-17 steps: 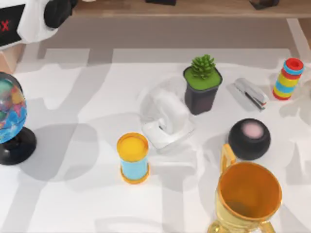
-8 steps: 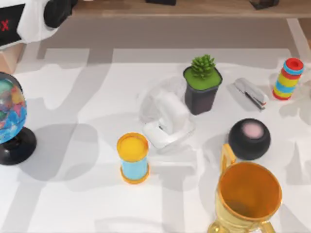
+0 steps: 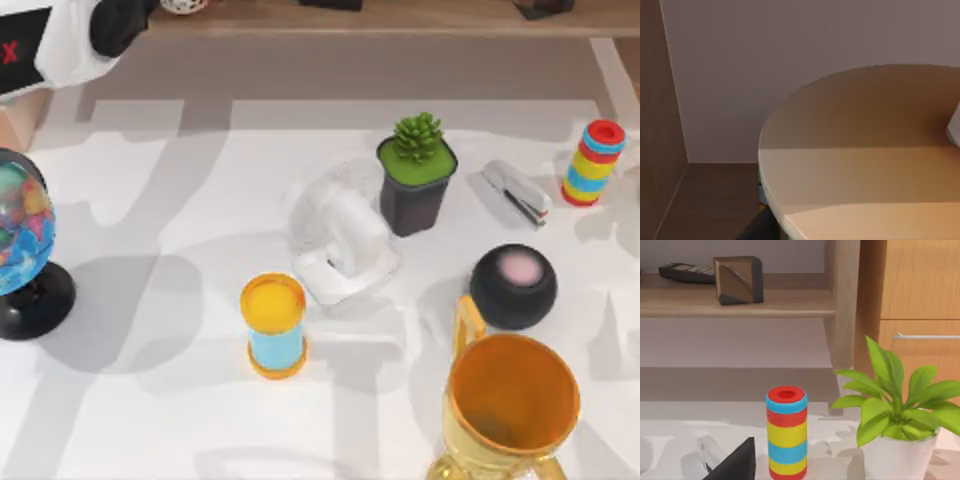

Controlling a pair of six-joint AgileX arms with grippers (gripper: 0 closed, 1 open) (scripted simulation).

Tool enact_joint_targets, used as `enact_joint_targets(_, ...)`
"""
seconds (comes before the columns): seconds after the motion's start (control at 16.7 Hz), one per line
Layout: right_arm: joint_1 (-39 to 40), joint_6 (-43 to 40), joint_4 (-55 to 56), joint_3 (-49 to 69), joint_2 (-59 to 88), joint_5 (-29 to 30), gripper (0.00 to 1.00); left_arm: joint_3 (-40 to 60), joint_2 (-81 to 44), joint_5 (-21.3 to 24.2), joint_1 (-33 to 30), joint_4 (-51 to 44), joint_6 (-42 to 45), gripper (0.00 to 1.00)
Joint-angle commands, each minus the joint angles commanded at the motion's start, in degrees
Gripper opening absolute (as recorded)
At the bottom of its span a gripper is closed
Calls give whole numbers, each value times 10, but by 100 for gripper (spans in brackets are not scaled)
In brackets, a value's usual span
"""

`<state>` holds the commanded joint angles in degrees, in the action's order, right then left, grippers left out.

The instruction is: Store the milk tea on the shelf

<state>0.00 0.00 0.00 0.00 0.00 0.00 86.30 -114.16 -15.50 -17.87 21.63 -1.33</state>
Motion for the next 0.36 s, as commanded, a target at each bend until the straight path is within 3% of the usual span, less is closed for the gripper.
enact_joint_targets(0.36, 0, 0, 0, 0, 0, 0, 100, 0, 0, 0, 0, 0, 0, 100)
